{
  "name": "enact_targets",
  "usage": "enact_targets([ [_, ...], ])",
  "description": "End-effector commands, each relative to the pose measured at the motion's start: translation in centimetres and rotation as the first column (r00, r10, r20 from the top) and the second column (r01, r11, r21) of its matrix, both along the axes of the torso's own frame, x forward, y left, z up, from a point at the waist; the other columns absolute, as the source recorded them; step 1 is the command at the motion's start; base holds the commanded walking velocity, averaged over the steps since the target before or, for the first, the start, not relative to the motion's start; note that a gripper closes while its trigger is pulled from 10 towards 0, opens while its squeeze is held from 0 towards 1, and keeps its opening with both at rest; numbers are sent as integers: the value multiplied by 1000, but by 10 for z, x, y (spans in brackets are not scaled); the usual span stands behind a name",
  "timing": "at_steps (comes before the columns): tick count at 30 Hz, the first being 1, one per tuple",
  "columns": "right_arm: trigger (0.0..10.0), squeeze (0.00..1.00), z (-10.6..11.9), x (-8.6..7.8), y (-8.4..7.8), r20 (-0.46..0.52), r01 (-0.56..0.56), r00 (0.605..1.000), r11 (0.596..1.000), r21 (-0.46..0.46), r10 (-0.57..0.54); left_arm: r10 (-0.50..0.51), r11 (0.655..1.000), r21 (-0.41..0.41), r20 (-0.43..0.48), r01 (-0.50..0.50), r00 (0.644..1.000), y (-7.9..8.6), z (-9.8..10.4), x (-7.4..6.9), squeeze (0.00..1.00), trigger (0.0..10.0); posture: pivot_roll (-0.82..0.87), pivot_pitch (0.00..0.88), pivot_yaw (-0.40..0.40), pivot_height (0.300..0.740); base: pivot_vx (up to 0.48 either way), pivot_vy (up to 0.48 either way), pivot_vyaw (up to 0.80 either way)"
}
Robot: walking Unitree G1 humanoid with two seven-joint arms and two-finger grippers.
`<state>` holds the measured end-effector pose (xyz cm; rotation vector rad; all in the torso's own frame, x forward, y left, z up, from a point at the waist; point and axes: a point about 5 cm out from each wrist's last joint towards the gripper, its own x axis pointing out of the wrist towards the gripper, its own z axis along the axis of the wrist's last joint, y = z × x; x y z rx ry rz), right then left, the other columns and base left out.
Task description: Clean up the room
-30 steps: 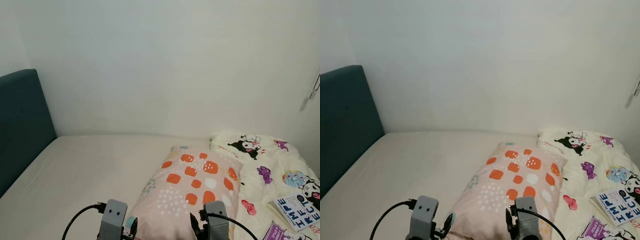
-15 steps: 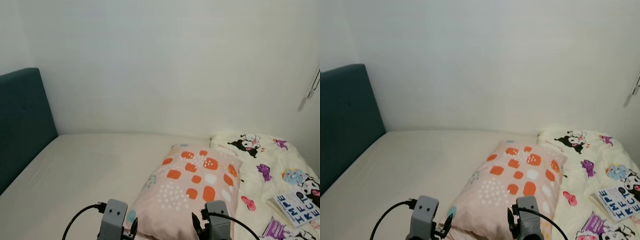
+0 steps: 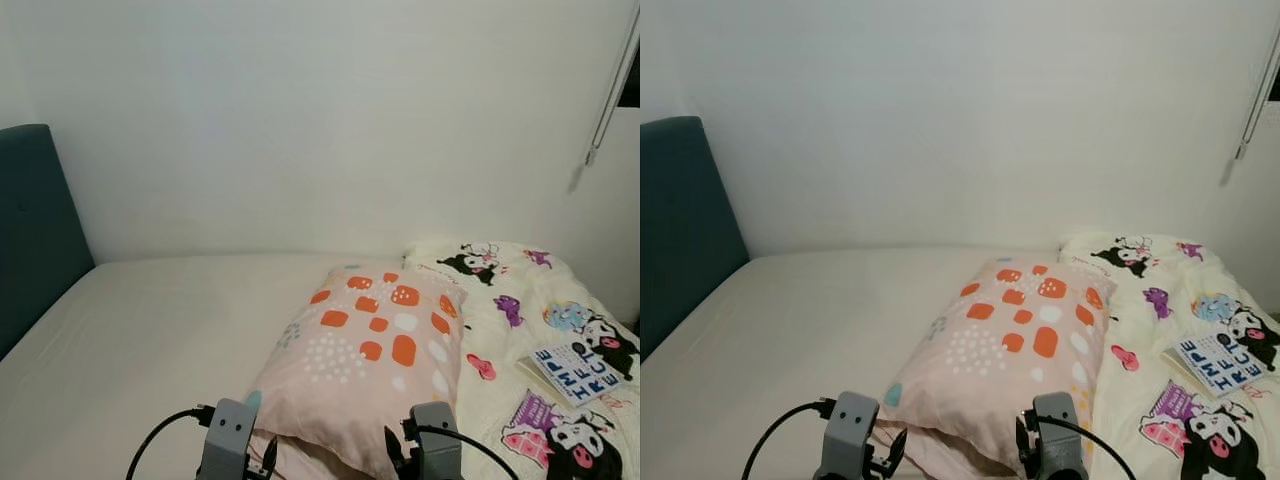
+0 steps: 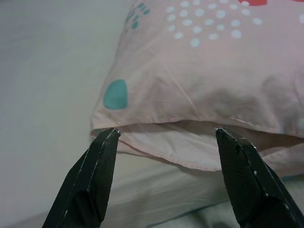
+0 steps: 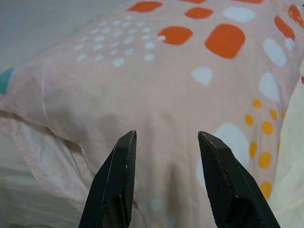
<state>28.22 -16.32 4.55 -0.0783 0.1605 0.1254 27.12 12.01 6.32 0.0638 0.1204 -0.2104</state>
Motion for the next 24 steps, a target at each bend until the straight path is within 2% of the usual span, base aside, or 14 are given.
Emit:
enact_targets([
  [1,10000,0,-3,-2,-2,-9,15,1000,1000,11,-15,-6,1000,1,-23,6,1000,0,-4,-2,0,10000,4,95,-15,640,0,0,0],
  [8,10000,0,-2,0,-3,-7,20,1000,1000,17,-20,-5,1000,6,-22,5,1000,1,-3,0,0,10000,10,106,-10,621,0,0,0],
  [18,10000,0,5,9,-3,10,17,1000,1000,10,-17,3,1000,8,-32,-3,999,3,-2,2,0,10000,20,131,-3,621,0,0,0],
  [22,10000,0,15,18,-4,25,6,1000,1000,19,-6,22,1000,2,-28,-22,999,10,2,8,0,10000,23,152,-8,621,0,0,0],
  [24,10000,0,25,23,-2,55,-16,998,1000,21,15,25,1000,-7,-10,-25,1000,17,10,14,0,10000,32,189,-15,606,0,0,0],
])
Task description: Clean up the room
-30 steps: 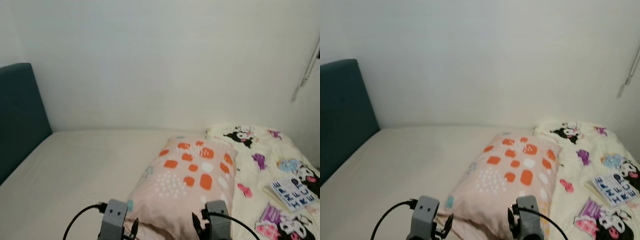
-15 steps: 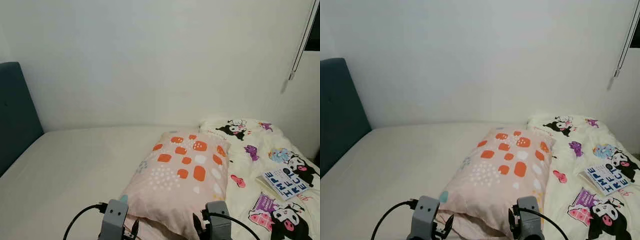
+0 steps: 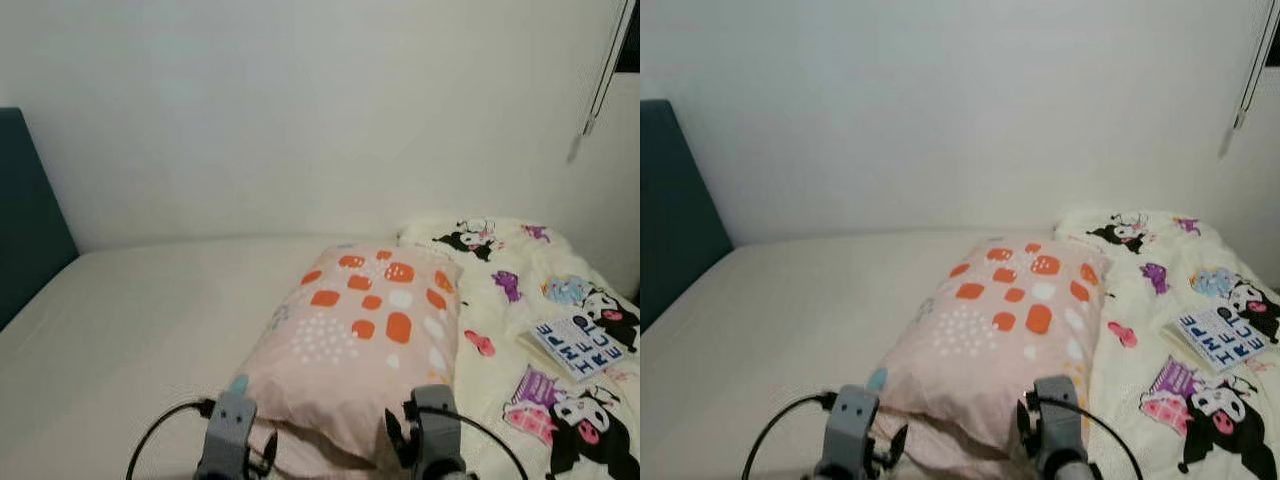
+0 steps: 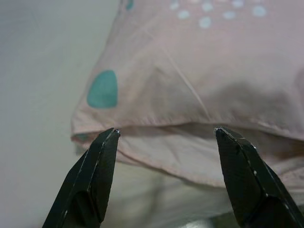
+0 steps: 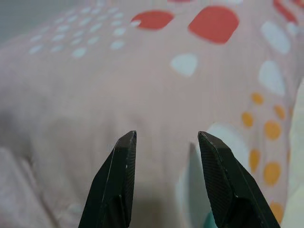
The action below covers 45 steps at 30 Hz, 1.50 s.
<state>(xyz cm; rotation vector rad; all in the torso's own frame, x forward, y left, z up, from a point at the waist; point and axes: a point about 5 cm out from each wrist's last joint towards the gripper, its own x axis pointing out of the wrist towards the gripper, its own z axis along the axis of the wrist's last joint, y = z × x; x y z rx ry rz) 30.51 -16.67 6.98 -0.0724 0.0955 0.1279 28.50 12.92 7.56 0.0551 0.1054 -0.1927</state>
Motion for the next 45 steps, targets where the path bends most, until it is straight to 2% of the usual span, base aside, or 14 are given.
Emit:
enact_targets([
  [1,10000,0,1,0,2,-10,-11,1000,1000,11,11,7,1000,2,-24,-7,1000,8,-2,0,0,10000,32,189,-15,606,0,0,0],
  [3,10000,0,16,6,1,42,-19,999,1000,-1,19,4,999,-36,25,-3,1000,18,14,8,0,10000,40,227,-14,606,0,0,0],
  [8,10000,0,28,11,-1,79,-21,997,1000,-16,22,20,996,-92,59,-14,998,26,28,13,0,10000,39,259,-8,606,0,0,0],
  [11,10000,0,46,21,-7,122,-18,992,999,-44,24,90,980,-185,115,-68,989,43,51,27,0,10000,35,295,-7,606,0,0,0],
  [13,10000,0,47,22,-8,124,-18,992,999,-46,23,96,979,-189,120,-73,988,45,53,29,0,10000,35,295,-7,606,0,0,0],
  [16,10000,0,55,29,-14,132,-3,991,999,-44,9,129,973,-210,143,-98,981,55,64,40,0,10000,26,323,-7,606,0,0,0],
  [18,10000,0,68,36,-19,156,4,988,999,-40,3,146,965,-238,158,-106,977,66,77,56,0,10000,25,345,-13,591,0,0,0],
  [21,10000,0,79,41,-25,176,27,984,999,-26,-22,128,960,-266,155,-84,980,69,85,65,0,10000,27,356,-17,586,0,0,0],
  [24,10000,0,91,45,-36,197,80,978,997,-15,-76,80,936,-352,135,-28,988,68,93,76,0,10000,28,363,-15,586,0,0,0],
  [28,10000,0,95,48,-51,190,137,972,990,9,-137,9,909,-415,134,48,991,61,100,85,0,10000,22,377,-4,586,0,0,0],
  [34,10000,0,101,52,-68,184,188,962,979,77,-199,-52,898,-432,83,83,995,51,102,102,0,10000,16,390,3,567,0,0,0],
  [38,10000,0,103,51,-69,190,188,961,978,88,-202,-64,893,-441,79,92,995,50,102,103,0,10000,15,390,4,567,0,0,0],
  [40,10000,0,110,51,-73,199,194,953,966,168,-226,-97,854,-505,85,127,992,46,108,108,0,10000,3,389,3,567,0,0,0],
  [45,10000,0,109,46,-80,186,211,946,939,271,-266,-113,843,-520,81,139,990,40,110,114,0,10000,-1,389,5,567,0,0,0],
])
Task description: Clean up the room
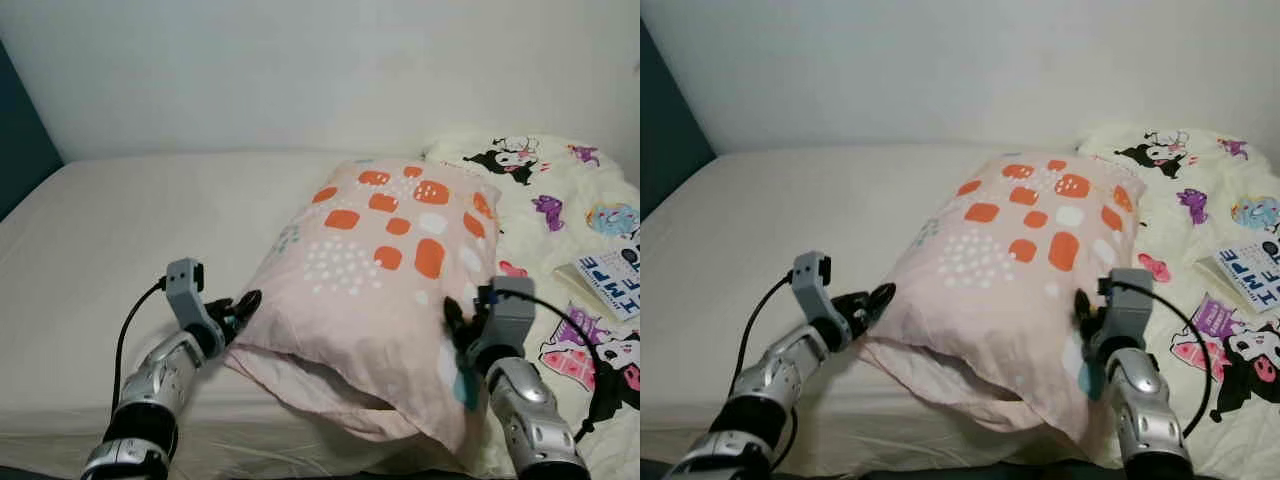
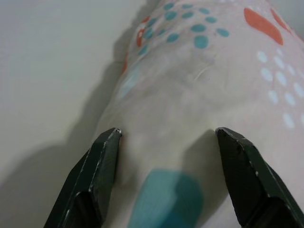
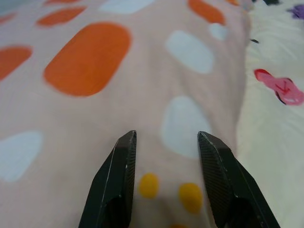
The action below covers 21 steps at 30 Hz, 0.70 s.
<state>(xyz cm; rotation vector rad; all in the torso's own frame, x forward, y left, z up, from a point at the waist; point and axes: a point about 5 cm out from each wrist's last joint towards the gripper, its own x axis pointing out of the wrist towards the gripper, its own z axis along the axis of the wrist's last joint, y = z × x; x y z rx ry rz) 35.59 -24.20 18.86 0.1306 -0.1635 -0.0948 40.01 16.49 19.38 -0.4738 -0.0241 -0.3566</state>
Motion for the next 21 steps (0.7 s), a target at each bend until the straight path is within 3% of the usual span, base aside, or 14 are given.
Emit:
enact_targets([
  [1,10000,0,-10,-5,-5,-28,15,1000,999,47,-14,3,1000,-6,-24,-4,1000,5,-8,-1,0,10000,-1,389,5,567,0,0,0],
  [4,10000,0,-23,-10,-14,-57,49,997,994,95,-44,-13,999,-31,-29,12,999,-3,-4,4,0,10000,-7,389,10,567,0,0,0],
  [11,10000,0,-26,-7,-22,-68,59,996,987,146,-50,-35,989,-147,-11,33,999,-8,6,8,0,10000,-10,387,7,567,0,0,0],
  [18,10000,0,-25,-3,-23,-83,62,995,984,168,-48,-146,986,-87,-21,143,989,-30,-2,6,0,10000,-15,385,7,567,0,0,0],
  [19,10000,0,-23,-2,-23,-80,58,996,984,169,-45,-180,982,-61,-32,178,983,-34,-6,4,0,7137,-15,384,7,567,0,0,0],
  [21,10000,0,-22,-2,-22,-78,56,996,984,171,-44,-203,979,-43,-39,202,978,-37,-9,3,0,7137,-15,384,7,567,0,0,0],
])
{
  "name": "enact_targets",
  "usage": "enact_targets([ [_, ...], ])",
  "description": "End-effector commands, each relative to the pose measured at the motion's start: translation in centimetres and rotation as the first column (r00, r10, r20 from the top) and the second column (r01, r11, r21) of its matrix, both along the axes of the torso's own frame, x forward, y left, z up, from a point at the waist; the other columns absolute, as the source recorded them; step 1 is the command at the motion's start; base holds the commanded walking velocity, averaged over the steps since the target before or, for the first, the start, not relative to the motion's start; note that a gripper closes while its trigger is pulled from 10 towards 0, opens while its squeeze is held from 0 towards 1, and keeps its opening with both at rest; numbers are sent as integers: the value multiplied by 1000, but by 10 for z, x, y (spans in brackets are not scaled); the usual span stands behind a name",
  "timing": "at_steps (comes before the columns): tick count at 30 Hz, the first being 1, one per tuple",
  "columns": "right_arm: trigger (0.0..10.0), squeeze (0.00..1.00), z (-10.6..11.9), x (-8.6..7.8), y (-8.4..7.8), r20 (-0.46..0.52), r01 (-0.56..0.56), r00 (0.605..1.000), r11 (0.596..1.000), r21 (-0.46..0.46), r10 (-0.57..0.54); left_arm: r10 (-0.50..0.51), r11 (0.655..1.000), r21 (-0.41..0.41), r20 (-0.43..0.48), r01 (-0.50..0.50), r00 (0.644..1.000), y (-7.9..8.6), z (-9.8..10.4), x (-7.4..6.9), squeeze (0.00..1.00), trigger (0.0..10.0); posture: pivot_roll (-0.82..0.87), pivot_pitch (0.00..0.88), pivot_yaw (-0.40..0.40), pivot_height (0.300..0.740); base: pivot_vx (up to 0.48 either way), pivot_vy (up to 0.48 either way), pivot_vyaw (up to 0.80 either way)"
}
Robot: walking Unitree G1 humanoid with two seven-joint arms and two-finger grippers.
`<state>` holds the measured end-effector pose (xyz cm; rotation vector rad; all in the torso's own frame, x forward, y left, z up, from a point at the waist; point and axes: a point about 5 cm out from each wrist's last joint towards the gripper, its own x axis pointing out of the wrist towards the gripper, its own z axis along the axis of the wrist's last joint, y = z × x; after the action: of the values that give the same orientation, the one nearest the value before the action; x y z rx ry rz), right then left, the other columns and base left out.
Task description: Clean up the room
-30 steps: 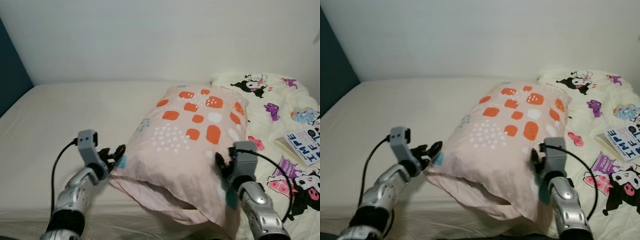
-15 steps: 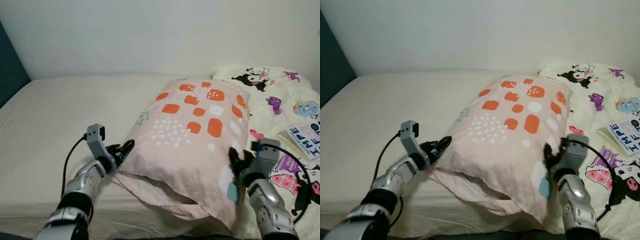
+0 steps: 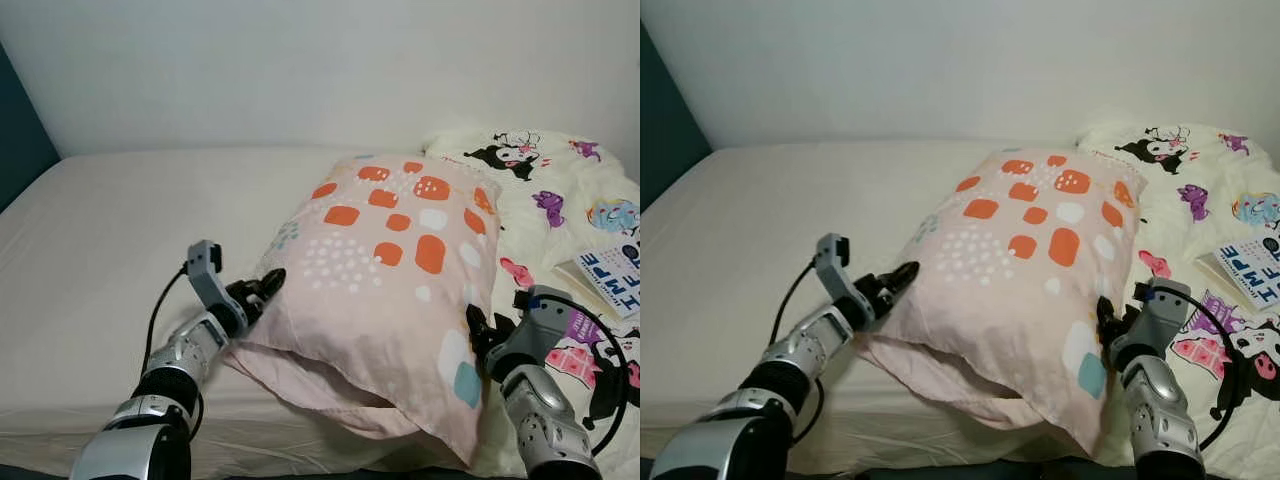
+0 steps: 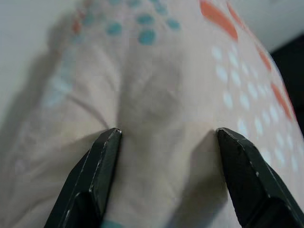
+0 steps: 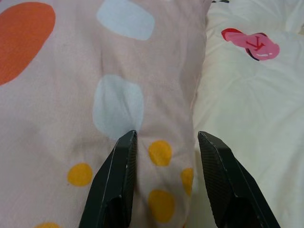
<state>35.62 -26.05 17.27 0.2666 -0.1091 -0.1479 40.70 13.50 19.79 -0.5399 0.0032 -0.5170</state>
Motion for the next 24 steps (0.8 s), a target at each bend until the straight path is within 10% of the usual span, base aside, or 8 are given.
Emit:
enact_targets([
  [1,10000,0,-6,-1,-3,-24,4,1000,1000,26,-3,-77,993,85,-54,82,996,-11,-19,-6,0,10000,-13,383,6,567,0,0,0],
  [8,10000,0,-10,0,0,-34,-18,999,999,27,19,-144,952,263,-68,157,987,-19,-32,-10,0,10000,-10,384,5,567,0,0,0],
  [20,10000,0,-24,0,9,-93,-123,986,985,123,135,-166,962,211,-61,175,984,-23,-24,-8,0,10000,-5,381,4,567,0,0,0],
  [21,10000,188,-23,-1,13,-78,-154,983,979,131,165,-164,966,193,-58,172,985,-22,-22,-8,0,10000,-5,380,3,567,0,0,0],
  [22,10000,1000,-23,-2,16,-69,-176,980,975,137,187,-159,970,175,-56,166,986,-22,-20,-7,0,10000,-6,379,3,567,0,0,0],
  [24,10000,1000,-22,-3,19,-52,-191,978,970,149,200,-149,978,140,-56,155,987,-21,-17,-5,0,10000,-7,379,2,567,0,0,0],
])
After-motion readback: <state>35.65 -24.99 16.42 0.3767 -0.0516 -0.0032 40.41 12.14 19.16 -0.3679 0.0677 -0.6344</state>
